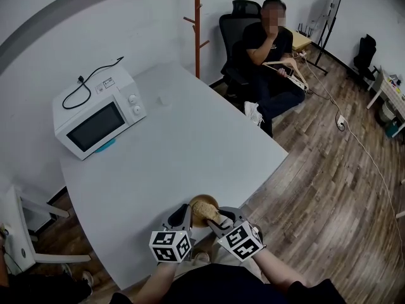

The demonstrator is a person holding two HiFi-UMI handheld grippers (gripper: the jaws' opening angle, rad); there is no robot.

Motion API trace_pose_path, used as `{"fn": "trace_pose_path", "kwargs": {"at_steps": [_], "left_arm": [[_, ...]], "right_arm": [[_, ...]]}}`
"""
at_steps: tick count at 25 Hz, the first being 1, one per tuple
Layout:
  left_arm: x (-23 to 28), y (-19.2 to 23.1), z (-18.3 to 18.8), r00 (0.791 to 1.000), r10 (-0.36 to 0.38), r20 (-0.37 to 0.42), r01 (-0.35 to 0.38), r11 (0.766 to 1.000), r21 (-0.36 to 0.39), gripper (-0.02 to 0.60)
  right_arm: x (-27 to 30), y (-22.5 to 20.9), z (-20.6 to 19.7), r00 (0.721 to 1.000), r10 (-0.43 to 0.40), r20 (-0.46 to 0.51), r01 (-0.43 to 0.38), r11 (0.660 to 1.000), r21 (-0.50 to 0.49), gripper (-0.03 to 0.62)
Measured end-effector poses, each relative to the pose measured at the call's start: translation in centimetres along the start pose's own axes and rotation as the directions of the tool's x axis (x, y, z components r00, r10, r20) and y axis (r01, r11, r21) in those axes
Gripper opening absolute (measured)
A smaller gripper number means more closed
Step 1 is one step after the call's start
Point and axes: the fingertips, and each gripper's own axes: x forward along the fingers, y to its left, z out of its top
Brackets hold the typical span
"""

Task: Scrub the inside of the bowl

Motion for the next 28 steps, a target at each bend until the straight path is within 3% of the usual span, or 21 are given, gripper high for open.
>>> {"fn": "trace_pose_path", "kwargs": {"at_steps": [16, 24, 28], "left_arm": [[0.8, 0.4, -1.5, 0.999, 0.003, -0.036, -0.004, 1.0, -0.009, 0.032], [2.2, 2.5, -2.6, 0.996, 0.056, -0.068, -0.06, 0.996, -0.059, 0.033], [3.1, 3.3, -3.3, 0.993, 0.081, -0.088, -0.088, 0.993, -0.081, 0.033]], "right_arm": [[-0.1, -1.3, 0.0, 0.998, -0.06, 0.018, 0.059, 0.998, 0.014, 0.163], [-1.6, -2.0, -0.1, 0.988, -0.089, 0.124, 0.068, 0.984, 0.164, 0.163], [-2.5, -2.8, -1.7, 0.987, -0.12, 0.103, 0.098, 0.977, 0.191, 0.163]]}}
